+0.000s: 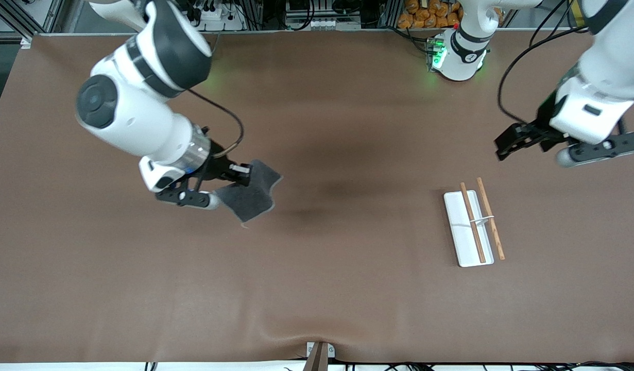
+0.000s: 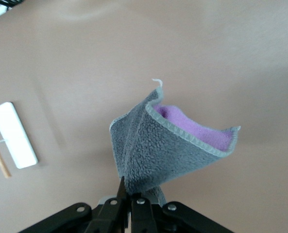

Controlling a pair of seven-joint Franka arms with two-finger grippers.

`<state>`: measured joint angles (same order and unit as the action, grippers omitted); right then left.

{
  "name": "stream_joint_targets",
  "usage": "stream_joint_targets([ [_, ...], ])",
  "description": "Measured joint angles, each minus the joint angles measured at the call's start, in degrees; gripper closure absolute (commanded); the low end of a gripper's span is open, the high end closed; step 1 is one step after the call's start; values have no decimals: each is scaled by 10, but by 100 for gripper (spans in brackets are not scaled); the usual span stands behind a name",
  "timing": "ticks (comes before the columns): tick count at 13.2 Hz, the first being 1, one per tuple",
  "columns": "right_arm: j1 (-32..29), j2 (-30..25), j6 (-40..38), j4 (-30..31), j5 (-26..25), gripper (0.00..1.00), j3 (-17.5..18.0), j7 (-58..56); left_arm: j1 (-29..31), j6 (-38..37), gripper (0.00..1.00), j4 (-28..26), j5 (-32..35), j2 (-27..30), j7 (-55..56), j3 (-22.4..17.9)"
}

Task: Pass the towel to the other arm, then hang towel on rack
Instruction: 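Lift the towel with the right gripper while the left gripper approaches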

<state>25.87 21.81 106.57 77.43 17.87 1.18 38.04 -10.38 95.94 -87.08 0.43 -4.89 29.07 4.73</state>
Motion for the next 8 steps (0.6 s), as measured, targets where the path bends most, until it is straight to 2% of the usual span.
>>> stream_joint_targets([
  [2, 19, 3, 26, 0, 6, 100, 0, 45, -18, 18, 0, 0, 0, -12, 42, 0],
  [5, 29, 9, 49, 0, 58, 100, 0, 84, -48, 44, 0, 0, -3, -29, 117, 1],
  [8, 44, 18, 100, 0, 80, 100, 0, 140, -79, 82, 0, -1, -10, -61, 195, 1],
])
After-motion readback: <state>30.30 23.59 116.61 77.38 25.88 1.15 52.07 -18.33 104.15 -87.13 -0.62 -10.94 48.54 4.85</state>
